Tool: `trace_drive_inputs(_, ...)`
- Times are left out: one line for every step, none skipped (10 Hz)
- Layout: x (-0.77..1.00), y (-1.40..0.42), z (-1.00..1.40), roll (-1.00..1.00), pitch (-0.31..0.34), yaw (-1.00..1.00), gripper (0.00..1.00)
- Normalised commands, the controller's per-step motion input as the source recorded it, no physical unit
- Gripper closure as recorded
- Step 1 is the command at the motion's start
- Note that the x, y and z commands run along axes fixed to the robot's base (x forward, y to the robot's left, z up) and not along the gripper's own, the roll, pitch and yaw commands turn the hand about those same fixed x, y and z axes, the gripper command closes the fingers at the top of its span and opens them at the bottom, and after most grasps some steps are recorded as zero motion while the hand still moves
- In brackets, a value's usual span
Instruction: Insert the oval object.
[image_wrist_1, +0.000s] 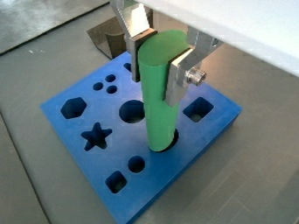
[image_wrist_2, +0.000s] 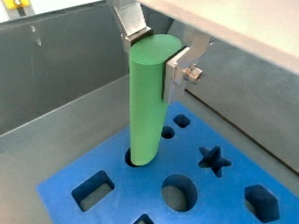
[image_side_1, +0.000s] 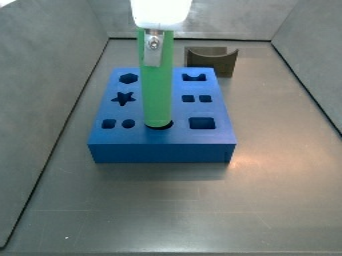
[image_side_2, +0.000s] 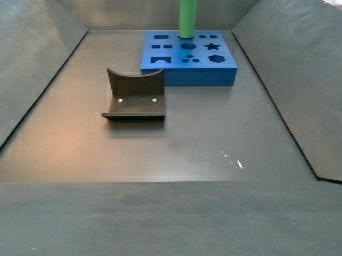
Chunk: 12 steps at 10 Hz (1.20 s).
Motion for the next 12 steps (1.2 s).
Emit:
trace_drive_inputs(0.0, -0.02, -0.18, -0.06, 0.0, -0.15, 1.0)
trace_drive_inputs(0.0, -0.04, -0.18, -0.04, 0.0, -0.29, 1.0)
trace_drive_inputs(0.0, -0.07, -0.17, -0.05, 0.0, -0.4, 1.0)
trace_drive_inputs(0.05, -0.09, -0.15, -0.08, 0.0, -0.43, 1.0)
trace_drive_inputs(0.17, 0.0, -0.21, -0.1, 0.0, -0.35, 1.0)
trace_drive_inputs(0.15, 0.0, -0.22, -0.09, 0.0, -0.32, 1.0)
trace_drive_inputs(0.11, 0.0, -0.21, -0.07, 0.0, -0.27, 1.0)
trace_drive_inputs(0.1, 0.0, -0.22, -0.04, 0.0, -0.22, 1.0)
trace_drive_inputs(0.01, 0.0, -0.21, 0.0, 0.0, -0.14, 1.0)
trace_drive_inputs(0.0, 0.0, -0.22, 0.0, 0.0, -0.08, 1.0)
trace_drive_inputs(0.0, 0.0, -0.27, 0.0, 0.0, -0.1, 1.0)
trace_drive_inputs(0.05, -0.03, -0.32, 0.0, 0.0, -0.15, 1.0)
